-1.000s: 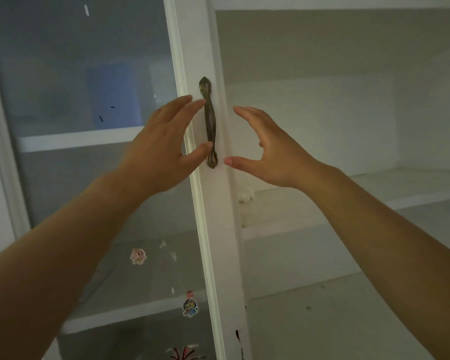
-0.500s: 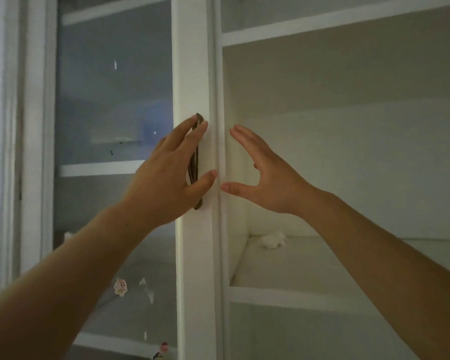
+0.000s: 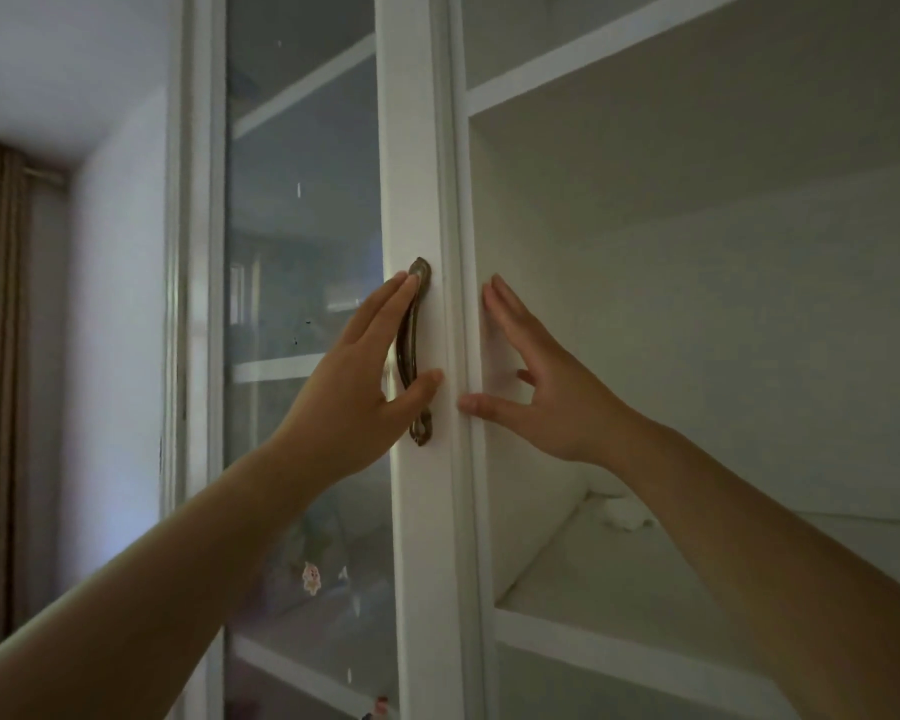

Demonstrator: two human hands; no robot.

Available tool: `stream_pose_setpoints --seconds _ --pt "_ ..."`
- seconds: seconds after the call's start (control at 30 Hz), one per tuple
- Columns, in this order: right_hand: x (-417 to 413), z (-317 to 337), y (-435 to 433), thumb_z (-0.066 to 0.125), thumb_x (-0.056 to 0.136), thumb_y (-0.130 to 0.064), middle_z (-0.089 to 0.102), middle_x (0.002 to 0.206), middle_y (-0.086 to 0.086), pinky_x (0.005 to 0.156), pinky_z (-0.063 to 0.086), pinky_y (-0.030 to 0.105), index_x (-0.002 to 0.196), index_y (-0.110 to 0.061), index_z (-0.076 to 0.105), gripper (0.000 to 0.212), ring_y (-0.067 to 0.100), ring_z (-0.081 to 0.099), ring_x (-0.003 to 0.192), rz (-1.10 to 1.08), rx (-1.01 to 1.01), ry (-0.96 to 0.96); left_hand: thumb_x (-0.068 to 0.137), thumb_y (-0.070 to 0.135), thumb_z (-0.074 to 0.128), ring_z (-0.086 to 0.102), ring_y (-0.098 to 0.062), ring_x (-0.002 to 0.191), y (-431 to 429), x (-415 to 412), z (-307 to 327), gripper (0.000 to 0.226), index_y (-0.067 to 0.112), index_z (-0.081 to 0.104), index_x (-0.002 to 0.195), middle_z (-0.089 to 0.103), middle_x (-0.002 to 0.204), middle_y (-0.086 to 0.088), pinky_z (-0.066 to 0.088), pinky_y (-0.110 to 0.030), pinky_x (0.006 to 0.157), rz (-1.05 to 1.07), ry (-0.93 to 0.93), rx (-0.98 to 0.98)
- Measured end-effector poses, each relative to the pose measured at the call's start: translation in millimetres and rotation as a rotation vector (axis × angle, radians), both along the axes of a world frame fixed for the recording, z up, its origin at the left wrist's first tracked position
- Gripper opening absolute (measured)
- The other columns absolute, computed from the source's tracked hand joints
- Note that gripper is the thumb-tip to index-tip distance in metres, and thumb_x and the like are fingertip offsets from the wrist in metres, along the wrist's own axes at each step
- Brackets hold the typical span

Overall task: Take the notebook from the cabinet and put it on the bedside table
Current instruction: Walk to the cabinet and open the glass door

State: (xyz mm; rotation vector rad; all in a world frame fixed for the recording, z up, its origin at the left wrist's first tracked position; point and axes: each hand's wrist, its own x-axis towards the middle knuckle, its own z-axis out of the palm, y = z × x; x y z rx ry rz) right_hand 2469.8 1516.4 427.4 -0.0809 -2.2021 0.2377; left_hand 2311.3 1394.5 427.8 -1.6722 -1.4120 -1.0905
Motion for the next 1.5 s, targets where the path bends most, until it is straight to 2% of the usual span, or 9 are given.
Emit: stream_pose_setpoints --seconds 0.17,0.37,0.47,0.57,0.7,0.87,1.07,1.27,1.5 --pt "1 -5 2 0.06 0.082 -0.047 -0.011 0.153 -0.025 0.115 0.023 0.039 0.146 -0.038 -0.001 0.088 -0.009 -0.002 0.137 0.011 0.026 0.002 0.087 0.028 0.052 0.019 -0.006 0.138 0 1 -3 0.075 0.03 0.007 0.147 0.013 0.154 0.012 0.029 -0.039 0.112 -0.042 -0.03 -0.026" --pt "4 -16 -1 0.057 0.082 -0.052 -0.016 0.152 -0.026 0.111 0.009 0.02 0.144 -0.04 -0.006 0.09 -0.012 -0.007 0.136 -0.063 0.083 -0.037 0.086 0.029 0.048 0.014 -0.006 0.14 0 3 -6 0.075 0.032 0.003 0.146 0.008 0.154 0.015 0.026 -0.04 0.113 -0.067 -0.028 -0.042" --pt "4 -17 -3 0.064 0.075 -0.054 -0.017 0.15 -0.03 0.107 0.009 0.016 0.143 -0.043 -0.007 0.098 -0.015 -0.007 0.134 -0.066 0.059 -0.046 0.088 0.028 0.048 0.011 0.002 0.139 0 0 -7 0.074 0.033 0.003 0.146 0.009 0.153 0.017 0.018 -0.026 0.113 -0.089 -0.007 -0.019" --pt "1 -18 -6 0.069 0.071 -0.055 -0.017 0.148 -0.034 0.111 0.016 0.025 0.142 -0.047 -0.007 0.104 -0.015 -0.006 0.134 -0.064 0.028 -0.031 0.088 0.032 0.047 0.009 0.006 0.137 1 -2 -8 0.073 0.034 0.003 0.146 0.009 0.151 0.021 0.011 -0.013 0.108 -0.079 0.021 -0.002" --pt "1 -18 -11 0.07 0.069 -0.055 -0.015 0.147 -0.036 0.113 0.021 0.032 0.141 -0.049 -0.006 0.105 -0.014 -0.003 0.135 -0.076 -0.009 -0.023 0.091 0.029 0.047 0.015 -0.005 0.14 2 -5 -9 0.064 0.038 0.012 0.144 0.007 0.154 0.016 0.02 -0.026 0.11 -0.075 0.065 0.024" --pt "5 -23 -25 0.067 0.073 -0.054 -0.011 0.151 -0.031 0.111 0.012 0.024 0.143 -0.045 -0.003 0.099 -0.013 -0.005 0.135 -0.149 0.047 -0.004 0.091 0.03 0.046 0.015 -0.01 0.141 -4 -6 -8 0.061 0.038 0.015 0.144 0.005 0.156 0.014 0.027 -0.037 0.112 -0.091 0.065 -0.001" --pt "6 -33 -55 0.061 0.075 -0.057 -0.012 0.15 -0.03 0.115 0.012 0.034 0.142 -0.046 0.001 0.091 -0.007 -0.011 0.137 -0.233 0.12 -0.009 0.092 0.029 0.047 0.018 -0.009 0.14 -25 -11 -9 0.061 0.037 0.015 0.144 0.005 0.156 0.014 0.023 -0.029 0.11 -0.148 0.056 -0.014" --pt "-6 -42 -98 0.058 0.078 -0.059 -0.012 0.147 -0.038 0.112 0.014 0.025 0.142 -0.047 -0.003 0.09 -0.012 -0.004 0.136 -0.215 0.072 -0.051 0.091 0.033 0.048 0.015 0.007 0.131 -58 -19 -9 0.065 0.048 0.009 0.14 0.004 0.154 0.021 0.019 -0.018 0.104 -0.212 0.045 -0.03" --pt "-23 -62 -144 0.053 0.084 -0.054 0.002 0.149 -0.036 0.114 0.024 0.038 0.143 -0.045 0.004 0.077 -0.012 0.007 0.135 -0.079 -0.087 0.015 0.09 0.039 0.045 0.017 0.005 0.136 -106 -36 -9 0.063 0.046 0.01 0.141 0.01 0.153 0.023 0.032 -0.034 0.109 -0.298 -0.011 -0.035"
